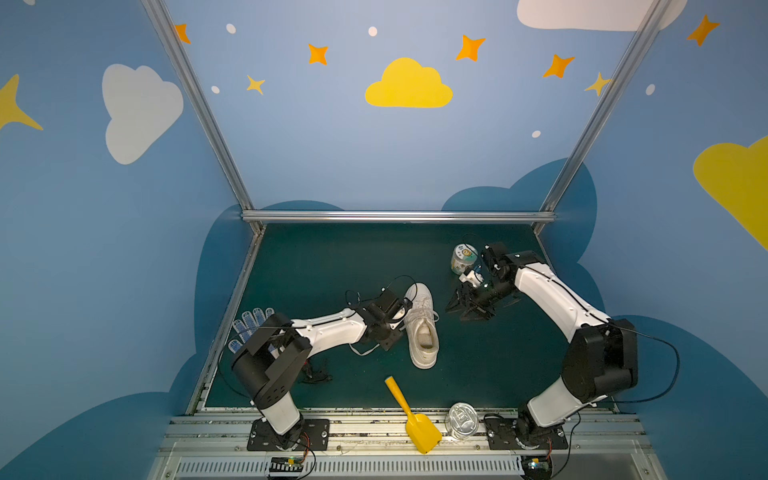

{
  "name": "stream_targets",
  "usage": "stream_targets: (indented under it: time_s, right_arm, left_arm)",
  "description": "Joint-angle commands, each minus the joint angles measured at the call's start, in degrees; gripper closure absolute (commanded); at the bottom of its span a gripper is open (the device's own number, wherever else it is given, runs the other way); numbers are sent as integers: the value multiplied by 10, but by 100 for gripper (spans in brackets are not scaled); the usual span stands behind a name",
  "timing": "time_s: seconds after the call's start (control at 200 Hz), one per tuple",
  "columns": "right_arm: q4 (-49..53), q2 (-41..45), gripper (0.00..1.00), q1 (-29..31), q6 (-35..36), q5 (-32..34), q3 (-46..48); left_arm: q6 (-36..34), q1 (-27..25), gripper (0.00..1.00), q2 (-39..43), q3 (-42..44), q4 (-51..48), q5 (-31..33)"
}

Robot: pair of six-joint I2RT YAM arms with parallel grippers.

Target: Tie the shoes

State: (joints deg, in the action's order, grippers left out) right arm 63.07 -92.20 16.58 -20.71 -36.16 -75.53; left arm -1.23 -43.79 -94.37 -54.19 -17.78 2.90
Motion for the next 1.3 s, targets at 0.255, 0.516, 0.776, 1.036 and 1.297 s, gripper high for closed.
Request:
stream_targets:
  time_s: [0.255,0.516,0.776,1.036,1.297]
  right_arm:
    - [1,12,38,-4,6,-12,-5]
    - [-26,11,38,-2,13,-9,-2]
    - [-154,58,38,25,45,51,50]
    - [-276,84,37,64,96,84,95]
    - [-407,82,35,108,137,86,137]
  left_arm:
    - [19,0,97,80,-42,-19,-36]
    - [18,4,97,77,-108,-35,-23]
    - [27,14,97,84,-145,-55,-34]
    - [36,19,97,87,-169,-58,-59]
    - [40,22,97,91,-178,-75,-62]
